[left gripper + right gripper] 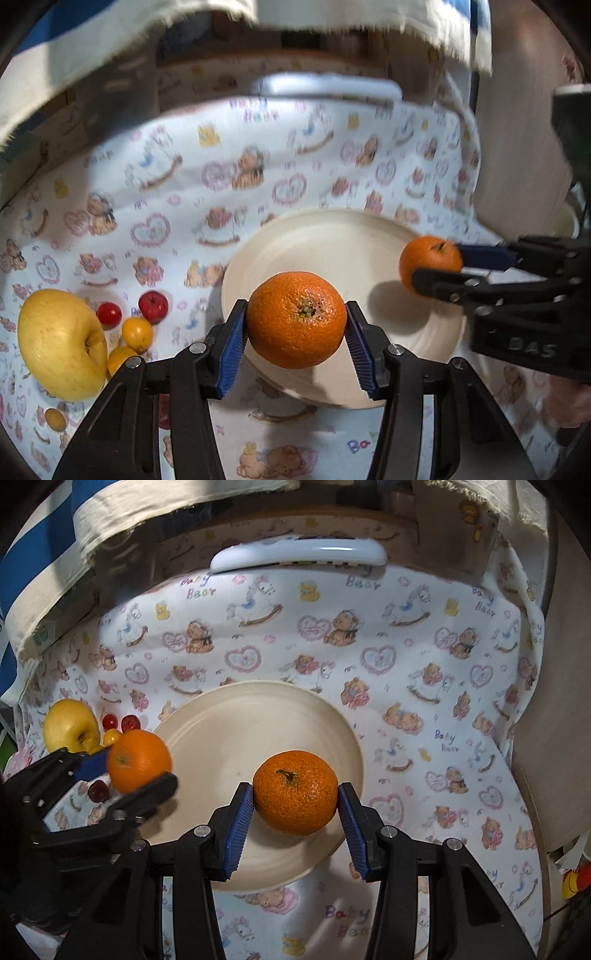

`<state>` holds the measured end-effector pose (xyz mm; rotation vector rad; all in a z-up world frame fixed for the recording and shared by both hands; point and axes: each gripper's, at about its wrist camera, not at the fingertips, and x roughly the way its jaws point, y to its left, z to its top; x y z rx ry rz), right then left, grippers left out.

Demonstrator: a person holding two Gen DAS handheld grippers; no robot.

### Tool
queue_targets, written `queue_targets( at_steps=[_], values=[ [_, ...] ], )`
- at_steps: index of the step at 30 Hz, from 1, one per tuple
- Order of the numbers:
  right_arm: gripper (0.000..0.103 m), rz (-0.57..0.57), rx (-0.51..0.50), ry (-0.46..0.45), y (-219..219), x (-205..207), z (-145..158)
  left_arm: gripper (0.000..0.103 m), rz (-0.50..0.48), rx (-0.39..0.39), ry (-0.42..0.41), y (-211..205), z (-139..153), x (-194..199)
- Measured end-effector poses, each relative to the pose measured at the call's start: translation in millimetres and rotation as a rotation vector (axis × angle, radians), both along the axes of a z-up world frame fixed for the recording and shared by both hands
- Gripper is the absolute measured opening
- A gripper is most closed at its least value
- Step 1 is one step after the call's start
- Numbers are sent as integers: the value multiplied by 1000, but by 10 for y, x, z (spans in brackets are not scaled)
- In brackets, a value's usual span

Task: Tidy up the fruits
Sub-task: 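Lower the mandarins onto the plate and open both tools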

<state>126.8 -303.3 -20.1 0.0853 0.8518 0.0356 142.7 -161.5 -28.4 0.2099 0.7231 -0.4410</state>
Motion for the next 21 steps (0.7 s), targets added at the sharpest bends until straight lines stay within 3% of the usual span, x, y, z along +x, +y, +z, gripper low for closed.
queue_targets(
  at_steps=[15, 21],
  values=[
    [49, 21, 3, 39, 51, 35, -61, 50, 40, 150, 67, -99, -175, -34],
    [49, 7, 25, 26, -17, 19, -31, 56, 39, 78, 80, -30, -158, 0]
  ],
)
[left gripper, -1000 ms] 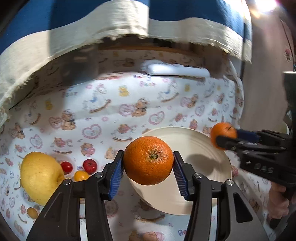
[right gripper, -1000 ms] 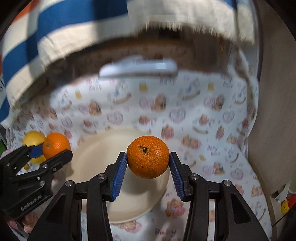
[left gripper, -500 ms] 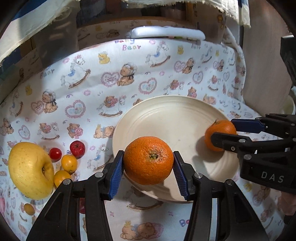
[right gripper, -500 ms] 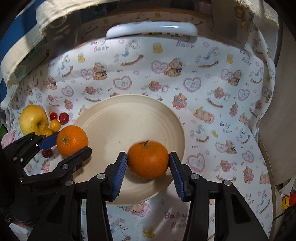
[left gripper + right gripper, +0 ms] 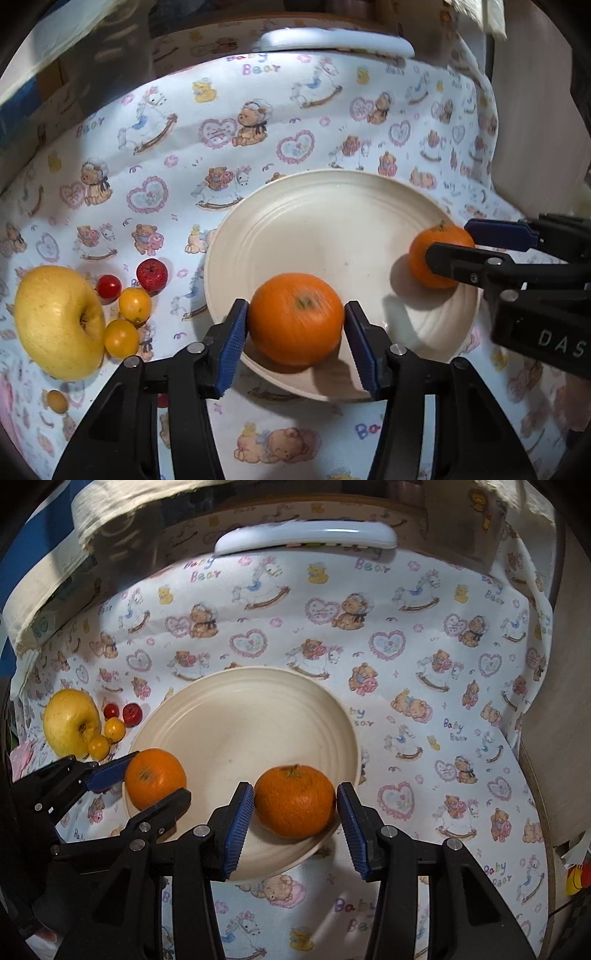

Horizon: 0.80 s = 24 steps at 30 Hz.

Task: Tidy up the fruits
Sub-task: 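Lower the mandarins onto the plate and open both tools, then withdraw both open tools up from the plate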

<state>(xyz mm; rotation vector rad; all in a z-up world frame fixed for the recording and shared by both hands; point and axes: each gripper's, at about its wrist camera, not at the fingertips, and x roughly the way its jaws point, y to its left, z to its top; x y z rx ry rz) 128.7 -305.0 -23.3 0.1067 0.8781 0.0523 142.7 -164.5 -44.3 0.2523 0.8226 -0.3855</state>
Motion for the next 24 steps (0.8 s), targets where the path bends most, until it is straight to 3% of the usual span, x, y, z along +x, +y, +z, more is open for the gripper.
queue_targets(
  at_steps=[1, 3, 4, 8, 13, 17, 20, 22, 24],
  values=[
    [49, -3, 12, -3, -22, -5, 10, 59, -2, -3, -8, 4, 13, 0],
    [52, -14, 26, -14, -58, -18, 29, 78, -6, -16, -37, 20, 54, -21],
    [57, -18, 31, -22, -69, -25, 38, 80, -1, -19, -55, 27, 74, -33],
    [62, -43, 42, -66, -106, -71, 96, 81, -7, -29, -79, 33, 116, -47],
    [69, -90, 19, -190, -140, -191, 275, 83, 26, -52, -143, 79, 218, -63],
    [70, -116, 24, -266, -188, -279, 406, 91, 42, -110, -196, 165, 342, -101],
    [72, -136, 42, -324, -227, -360, 510, 101, 57, -150, -271, 235, 459, -188],
    [85, -156, 57, -392, -261, -454, 595, 102, 55, -176, -339, 259, 550, -272],
    [86, -176, 57, -452, -278, -540, 655, 102, 55, -200, -382, 290, 623, -333]
  ],
)
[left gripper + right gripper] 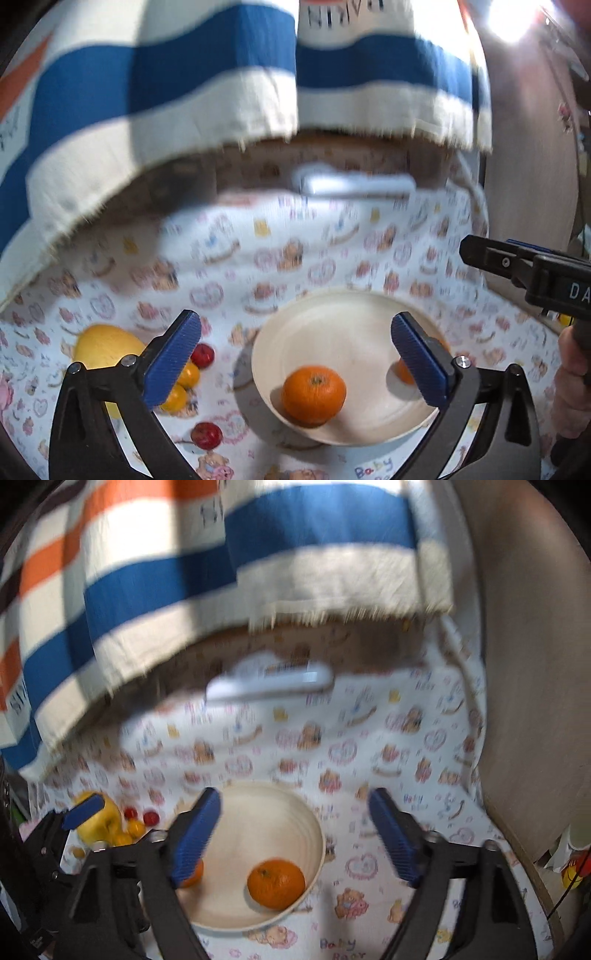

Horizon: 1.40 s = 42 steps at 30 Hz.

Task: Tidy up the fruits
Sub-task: 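Withdraw both open tools up from the plate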

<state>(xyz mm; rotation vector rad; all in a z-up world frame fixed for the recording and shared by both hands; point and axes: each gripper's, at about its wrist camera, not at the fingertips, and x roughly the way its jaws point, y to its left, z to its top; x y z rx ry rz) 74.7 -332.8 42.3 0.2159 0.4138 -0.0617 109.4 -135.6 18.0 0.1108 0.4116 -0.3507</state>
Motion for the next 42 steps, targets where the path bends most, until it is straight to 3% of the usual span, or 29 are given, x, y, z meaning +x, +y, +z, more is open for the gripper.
queue_targets(
  at_steps=[6, 12, 16, 21, 28, 32, 37, 42],
  values=[
    [87, -9, -12, -50, -7, -100, 123, 102, 33, -57, -64, 97, 194, -83],
    [87, 17, -27, -80, 27, -173, 162, 102, 49, -25, -182, 201, 474, -316],
    [91, 49, -29, -110, 104, -241, 180, 102, 39, -18, -211, 369, 671, -507],
    [92, 75, -52, -142, 219, -320, 194, 102, 113, -37, -271, 703, 813, -750],
    [92, 140, -47, -171, 374, -390, 182, 102, 187, -114, -245, 1188, 654, -811],
    [92, 143, -79, -168, 495, -372, 105, 102, 228, -109, -157, 1295, 499, -547],
    [92, 155, -136, -126, 656, -284, -53, 102, 303, 1, -118, 1333, 200, -303],
    [92, 159, -166, -93, 743, -208, -177, 102, 287, 1, -104, 1304, 83, -286]
  ],
)
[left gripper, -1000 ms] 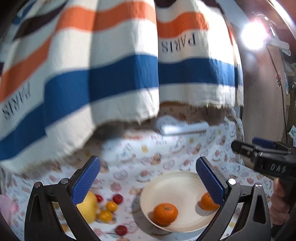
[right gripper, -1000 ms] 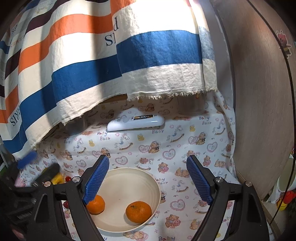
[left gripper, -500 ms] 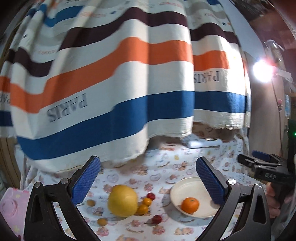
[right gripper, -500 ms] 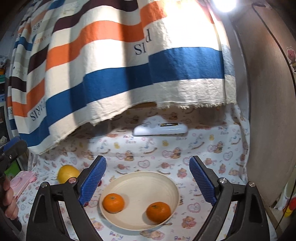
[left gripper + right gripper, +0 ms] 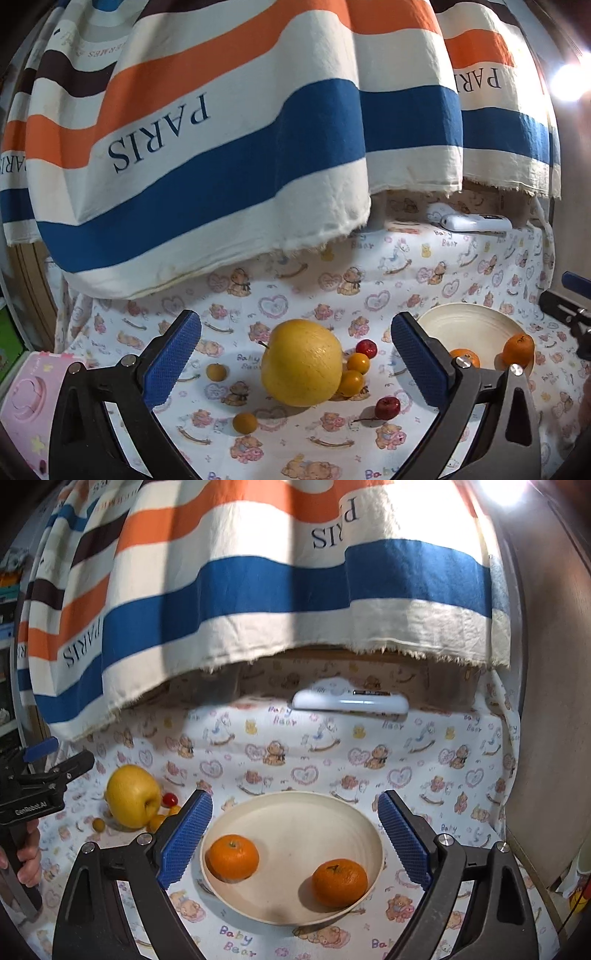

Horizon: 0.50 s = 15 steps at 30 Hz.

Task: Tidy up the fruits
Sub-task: 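Withdraw both open tools up from the plate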

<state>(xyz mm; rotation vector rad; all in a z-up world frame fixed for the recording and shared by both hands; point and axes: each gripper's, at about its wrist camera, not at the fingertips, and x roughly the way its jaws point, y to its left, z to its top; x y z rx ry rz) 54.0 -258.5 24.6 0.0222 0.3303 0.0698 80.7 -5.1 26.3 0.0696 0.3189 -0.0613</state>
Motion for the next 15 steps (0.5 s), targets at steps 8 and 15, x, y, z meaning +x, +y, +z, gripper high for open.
queue_targets(
  at_steps=[8, 15],
  values=[
    [92, -21, -49, -25, 210, 50, 92, 102, -68, -4, -54, -77, -117, -66],
    [93, 10, -25, -12, 531, 187, 235, 102, 2, -16, -63, -29, -195, 9]
  ],
)
